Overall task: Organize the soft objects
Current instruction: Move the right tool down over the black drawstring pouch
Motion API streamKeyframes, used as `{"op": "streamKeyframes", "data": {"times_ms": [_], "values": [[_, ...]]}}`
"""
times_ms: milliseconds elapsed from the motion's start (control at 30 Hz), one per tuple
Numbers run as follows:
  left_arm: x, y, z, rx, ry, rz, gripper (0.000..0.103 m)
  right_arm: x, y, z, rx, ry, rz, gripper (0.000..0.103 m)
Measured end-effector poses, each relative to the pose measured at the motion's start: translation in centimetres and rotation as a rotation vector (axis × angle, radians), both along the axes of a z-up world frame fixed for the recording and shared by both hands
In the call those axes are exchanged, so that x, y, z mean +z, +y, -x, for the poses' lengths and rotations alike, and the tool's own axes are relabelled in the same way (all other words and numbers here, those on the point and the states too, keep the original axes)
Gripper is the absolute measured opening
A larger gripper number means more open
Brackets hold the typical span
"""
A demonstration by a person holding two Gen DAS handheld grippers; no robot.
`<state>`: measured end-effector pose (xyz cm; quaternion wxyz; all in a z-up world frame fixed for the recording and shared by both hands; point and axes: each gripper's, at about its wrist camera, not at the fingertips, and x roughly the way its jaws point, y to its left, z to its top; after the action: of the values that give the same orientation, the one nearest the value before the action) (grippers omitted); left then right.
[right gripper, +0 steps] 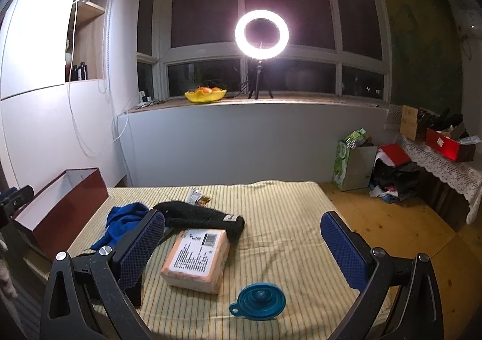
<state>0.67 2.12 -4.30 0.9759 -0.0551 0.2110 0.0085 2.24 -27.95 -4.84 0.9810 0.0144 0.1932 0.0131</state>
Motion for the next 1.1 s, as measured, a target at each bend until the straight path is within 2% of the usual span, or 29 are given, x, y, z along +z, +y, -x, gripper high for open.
{"op": "streamKeyframes", "data": {"times_ms": [233, 433, 667, 800, 933, 1100], "values": [[-3.0, 1.4, 0.0, -0.002, 0.117, 0.024, 0.088, -1.6, 0.8, -0.8, 0.118, 0.072, -0.056, 0.102], [-6.5, 2.4, -0.1, -0.044, 0.242, 0.105, 0.088, -2.8, 3.8, -1.3, 0.29, 0.135, -0.052, 0.102], [-8.9, 1.9, -0.1, -0.097, 0.31, 0.121, 0.087, -6.3, 8.4, -3.2, 0.497, 0.325, -0.092, 0.102], [-9.8, 2.1, -0.8, -0.131, 0.349, 0.164, 0.085, -7.7, 10.5, -4.1, 0.544, 0.397, -0.08, 0.099], [-10.7, 1.9, -1.3, -0.156, 0.375, 0.169, 0.078, -8.8, 11.8, -5.5, 0.574, 0.484, -0.102, 0.089], [-11.8, 1.6, -1.8, -0.19, 0.403, 0.177, 0.077, -10.1, 13.2, -7.4, 0.58, 0.553, -0.086, 0.087]]}}
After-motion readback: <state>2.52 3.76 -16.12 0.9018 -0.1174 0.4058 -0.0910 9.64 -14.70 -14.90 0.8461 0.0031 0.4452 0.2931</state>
